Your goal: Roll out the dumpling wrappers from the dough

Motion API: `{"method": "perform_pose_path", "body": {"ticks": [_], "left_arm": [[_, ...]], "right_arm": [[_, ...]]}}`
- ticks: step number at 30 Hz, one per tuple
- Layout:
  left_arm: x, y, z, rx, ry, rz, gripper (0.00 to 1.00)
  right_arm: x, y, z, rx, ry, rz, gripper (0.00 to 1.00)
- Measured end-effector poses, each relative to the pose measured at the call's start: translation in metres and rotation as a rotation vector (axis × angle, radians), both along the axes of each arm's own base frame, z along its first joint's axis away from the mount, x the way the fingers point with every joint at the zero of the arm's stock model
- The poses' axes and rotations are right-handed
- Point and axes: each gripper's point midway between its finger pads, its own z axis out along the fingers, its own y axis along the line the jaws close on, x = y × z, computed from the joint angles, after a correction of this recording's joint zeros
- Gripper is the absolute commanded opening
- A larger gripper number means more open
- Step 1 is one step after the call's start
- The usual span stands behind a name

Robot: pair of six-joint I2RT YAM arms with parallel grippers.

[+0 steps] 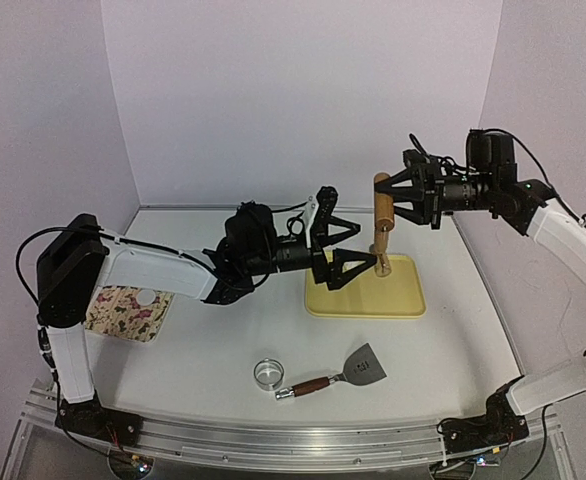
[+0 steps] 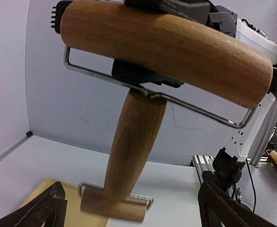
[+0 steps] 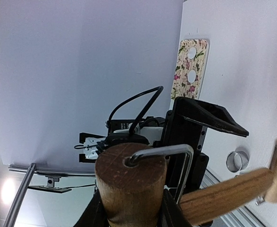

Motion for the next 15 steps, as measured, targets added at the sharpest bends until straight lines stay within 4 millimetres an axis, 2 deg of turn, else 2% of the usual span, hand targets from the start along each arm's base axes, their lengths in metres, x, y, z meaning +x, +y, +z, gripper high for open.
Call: {"method": "perform_pose_path", "body": {"ticks": [4, 5, 8, 10, 15], "left_arm": [[0.004, -0.007, 0.01, -0.034, -0.021, -0.004, 0.97], [0.004, -0.008, 0.011, -0.042, -0.023, -0.006, 0.94], [0.007, -0.013, 0.008, -0.046, -0.017, -0.01, 0.73], [0.011, -0.018, 0.004, -0.044, -0.016, -0.006, 0.65], [0.022, -0.036, 0.002, -0.059, -0.015, -0.008, 0.68]], "right_arm": [[0.001, 0.0, 0.003, 0.01, -0.007, -0.002, 0.0], [0.001, 0.001, 0.004, 0.013, -0.01, -0.002, 0.0], [0.002, 0.001, 0.008, 0.023, -0.018, -0.001, 0.0], [0.002, 0.002, 0.009, 0.03, -0.019, 0.003, 0.0], [0.005, 0.004, 0.009, 0.04, -0.017, 0.011, 0.0]]}}
